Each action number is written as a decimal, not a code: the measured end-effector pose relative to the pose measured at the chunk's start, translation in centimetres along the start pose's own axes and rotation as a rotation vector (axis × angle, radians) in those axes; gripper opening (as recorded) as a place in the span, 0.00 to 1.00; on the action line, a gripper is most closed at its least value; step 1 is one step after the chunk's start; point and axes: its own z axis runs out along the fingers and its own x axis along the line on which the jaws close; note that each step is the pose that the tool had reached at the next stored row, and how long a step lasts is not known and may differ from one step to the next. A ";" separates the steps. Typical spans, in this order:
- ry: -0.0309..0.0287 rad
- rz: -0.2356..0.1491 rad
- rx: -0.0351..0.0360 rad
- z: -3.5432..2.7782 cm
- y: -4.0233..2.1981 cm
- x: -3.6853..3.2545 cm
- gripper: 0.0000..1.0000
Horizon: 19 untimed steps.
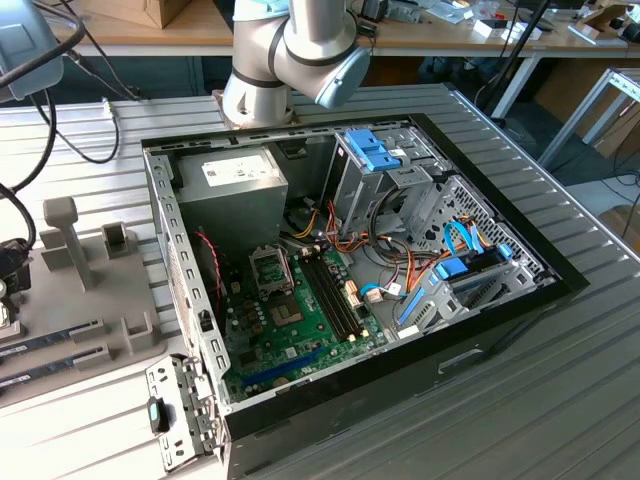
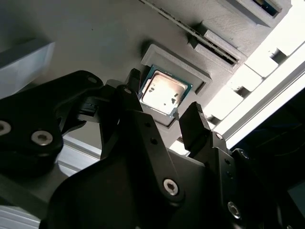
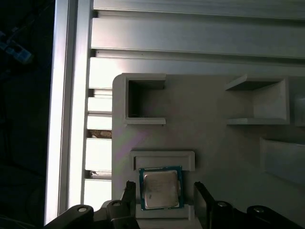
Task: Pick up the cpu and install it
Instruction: 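Pick up the cpu and move it towards the insertion slot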
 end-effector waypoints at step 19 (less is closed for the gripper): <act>0.0002 -0.016 0.0005 1.11 0.02 0.13 0.60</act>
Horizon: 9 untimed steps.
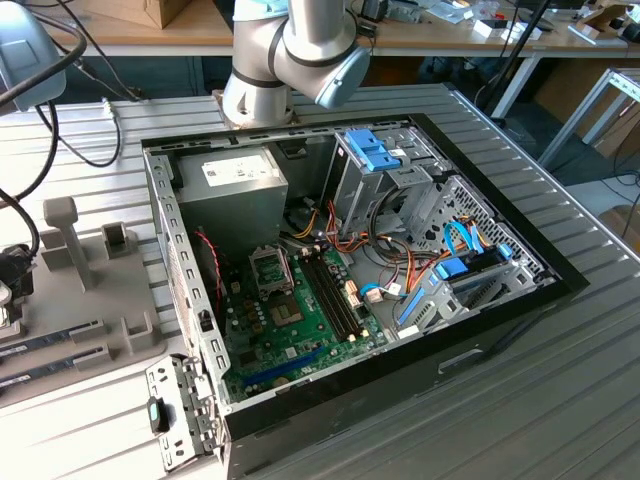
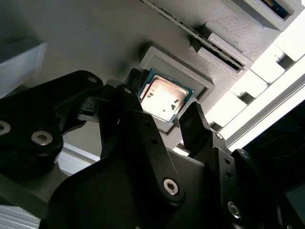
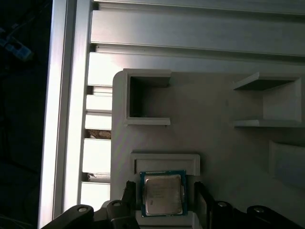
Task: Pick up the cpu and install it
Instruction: 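Pick up the cpu and move it towards the insertion slot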
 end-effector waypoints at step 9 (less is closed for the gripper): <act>0.0000 0.000 -0.0003 0.00 0.00 0.00 0.47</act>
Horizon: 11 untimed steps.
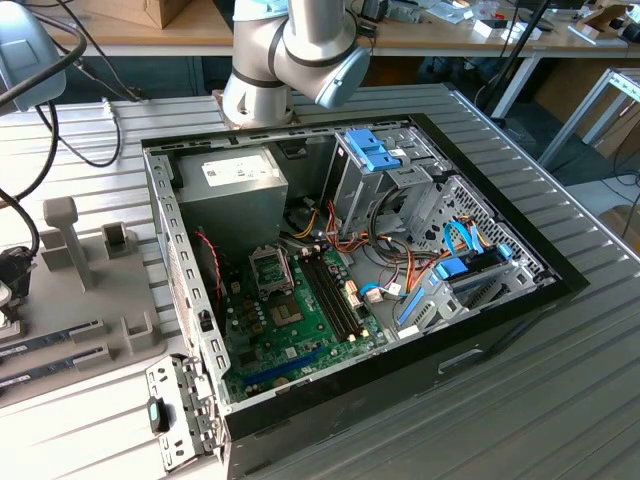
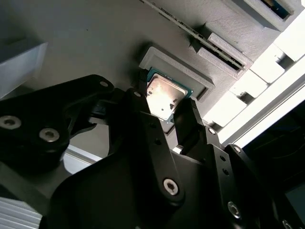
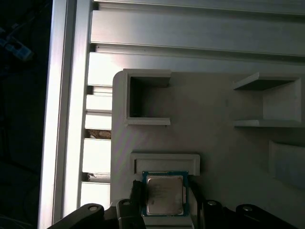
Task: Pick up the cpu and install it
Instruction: 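Pick up the cpu and move it towards the insertion slot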
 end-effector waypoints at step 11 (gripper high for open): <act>0.0000 0.000 -0.0003 -0.14 0.00 0.00 0.47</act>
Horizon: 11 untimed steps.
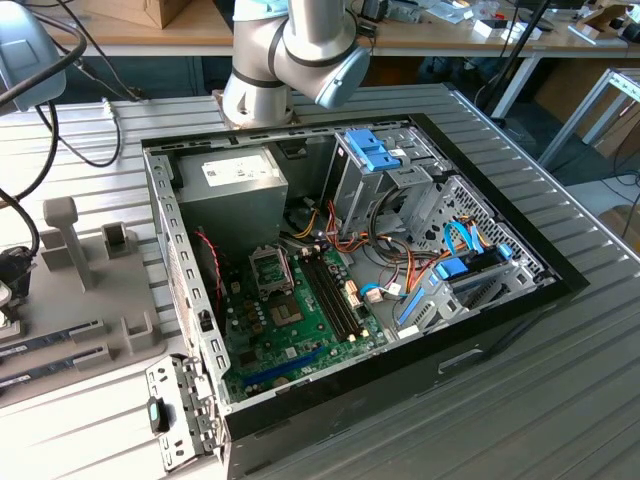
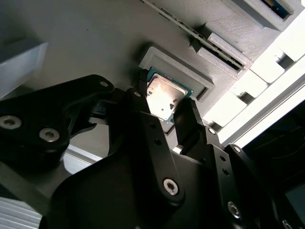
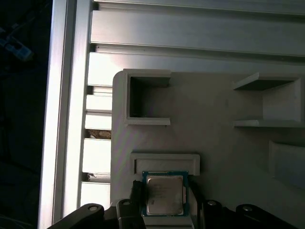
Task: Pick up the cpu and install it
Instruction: 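Pick up the cpu and move it towards the insertion slot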
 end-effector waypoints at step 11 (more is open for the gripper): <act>-0.0002 0.000 -0.0034 -1.42 0.01 -0.04 0.47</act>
